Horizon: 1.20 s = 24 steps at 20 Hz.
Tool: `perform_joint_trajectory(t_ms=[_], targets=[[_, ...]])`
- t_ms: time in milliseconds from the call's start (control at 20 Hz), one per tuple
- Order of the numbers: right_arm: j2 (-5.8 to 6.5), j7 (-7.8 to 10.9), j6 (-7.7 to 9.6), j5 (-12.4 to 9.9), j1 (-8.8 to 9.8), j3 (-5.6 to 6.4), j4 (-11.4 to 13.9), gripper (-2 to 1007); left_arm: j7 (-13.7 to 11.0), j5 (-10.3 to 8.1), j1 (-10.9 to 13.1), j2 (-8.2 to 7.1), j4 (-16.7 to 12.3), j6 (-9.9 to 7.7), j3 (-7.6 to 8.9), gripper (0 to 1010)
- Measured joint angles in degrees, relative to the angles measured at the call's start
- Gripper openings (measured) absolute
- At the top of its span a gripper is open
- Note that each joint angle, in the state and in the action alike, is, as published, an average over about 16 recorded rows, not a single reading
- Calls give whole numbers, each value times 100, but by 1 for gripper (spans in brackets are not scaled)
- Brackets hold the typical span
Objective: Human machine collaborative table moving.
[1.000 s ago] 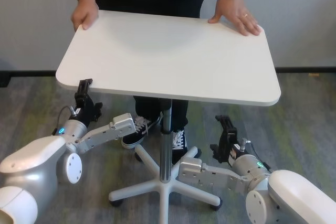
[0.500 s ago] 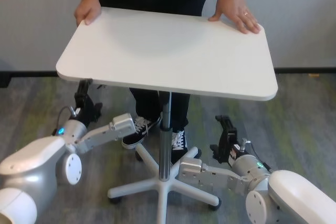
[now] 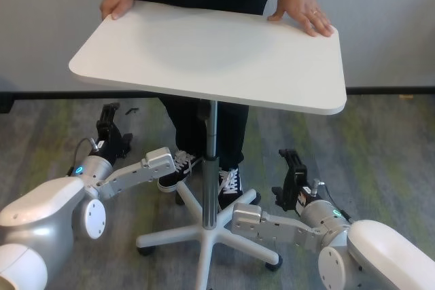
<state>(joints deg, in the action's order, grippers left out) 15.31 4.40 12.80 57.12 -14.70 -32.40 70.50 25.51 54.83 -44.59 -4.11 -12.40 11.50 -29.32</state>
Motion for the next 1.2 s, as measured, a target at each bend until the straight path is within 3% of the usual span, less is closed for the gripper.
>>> perform_joint_trajectory(t_ms=[650, 1200], targets=[[1, 0, -1, 0, 0, 0, 2, 1001, -427, 357, -557, 237, 1035, 258, 18, 1000], [1, 0, -1, 0, 0, 0, 2, 1001, -462, 348, -437, 188, 796, 192, 59, 1000]])
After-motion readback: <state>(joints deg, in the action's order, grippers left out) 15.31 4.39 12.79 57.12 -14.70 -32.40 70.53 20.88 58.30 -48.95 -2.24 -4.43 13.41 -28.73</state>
